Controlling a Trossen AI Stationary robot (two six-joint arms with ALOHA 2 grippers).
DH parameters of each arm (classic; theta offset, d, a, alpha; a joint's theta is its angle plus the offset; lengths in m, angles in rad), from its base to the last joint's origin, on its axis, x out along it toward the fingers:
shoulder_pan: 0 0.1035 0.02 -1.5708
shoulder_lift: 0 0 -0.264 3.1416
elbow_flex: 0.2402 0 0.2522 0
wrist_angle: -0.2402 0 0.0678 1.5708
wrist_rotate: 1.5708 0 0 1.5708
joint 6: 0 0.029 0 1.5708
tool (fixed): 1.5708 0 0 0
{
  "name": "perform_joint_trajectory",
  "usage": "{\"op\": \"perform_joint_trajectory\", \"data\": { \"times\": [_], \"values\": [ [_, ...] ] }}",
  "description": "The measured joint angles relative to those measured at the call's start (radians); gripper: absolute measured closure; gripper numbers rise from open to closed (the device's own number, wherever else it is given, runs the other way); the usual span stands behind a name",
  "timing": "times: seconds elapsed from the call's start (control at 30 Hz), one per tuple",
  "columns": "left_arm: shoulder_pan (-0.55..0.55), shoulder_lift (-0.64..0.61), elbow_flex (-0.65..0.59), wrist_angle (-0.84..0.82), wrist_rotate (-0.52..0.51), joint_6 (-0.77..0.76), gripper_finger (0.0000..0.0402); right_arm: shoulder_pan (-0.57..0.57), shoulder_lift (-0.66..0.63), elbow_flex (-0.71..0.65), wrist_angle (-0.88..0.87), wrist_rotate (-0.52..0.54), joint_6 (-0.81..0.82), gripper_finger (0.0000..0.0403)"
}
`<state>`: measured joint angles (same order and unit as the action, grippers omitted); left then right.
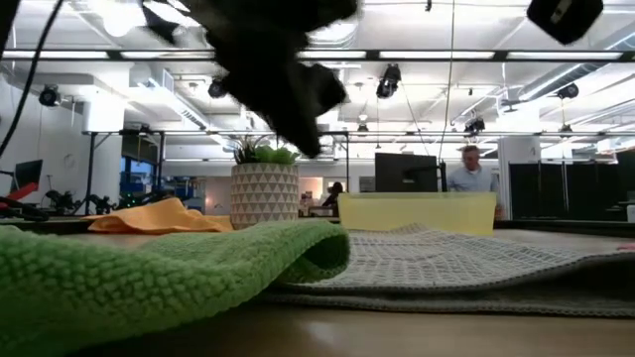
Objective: Fold microfiber towels
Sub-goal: Fold the gray microfiber cloth
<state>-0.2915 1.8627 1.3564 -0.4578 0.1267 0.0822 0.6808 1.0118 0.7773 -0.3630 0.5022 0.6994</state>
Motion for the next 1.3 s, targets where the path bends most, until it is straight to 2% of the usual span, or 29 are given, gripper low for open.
{"op": "perform_joint_trajectory", "data": {
  "times": [0.17,0.3,0.47,0.63,0.8,0.87,1.07,1.3],
  "values": [
    [-0.055,-0.042,-0.087,0.035,-0.004,0.033,0.0402,0.015,0.216,0.001,0.103,-0.092,-0.037,0.0278],
    [-0.062,-0.042,-0.136,0.133,-0.005,0.038,0.0401,0.034,0.377,0.035,0.173,-0.115,-0.101,0.0231],
    [-0.068,-0.041,-0.142,0.227,-0.005,0.098,0.0363,0.049,0.56,0.141,0.178,-0.14,-0.169,0.0203],
    [-0.075,-0.027,-0.145,0.311,-0.005,0.122,0.0293,0.072,0.739,0.289,0.161,-0.223,-0.35,0.021],
    [-0.079,-0.023,-0.168,0.326,-0.005,0.135,0.0228,0.075,0.881,0.425,-0.012,-0.218,-0.38,0.0227],
    [-0.08,-0.023,-0.177,0.332,-0.005,0.134,0.0211,0.07,0.923,0.45,-0.029,-0.214,-0.398,0.0234],
    [-0.084,-0.023,-0.185,0.329,-0.005,0.134,0.0191,0.061,1.008,0.493,-0.059,-0.214,-0.412,0.026],
    [-0.084,-0.023,-0.184,0.345,-0.013,0.085,0.0191,0.052,1.021,0.515,-0.151,-0.214,-0.336,0.0295]
  ]
}}
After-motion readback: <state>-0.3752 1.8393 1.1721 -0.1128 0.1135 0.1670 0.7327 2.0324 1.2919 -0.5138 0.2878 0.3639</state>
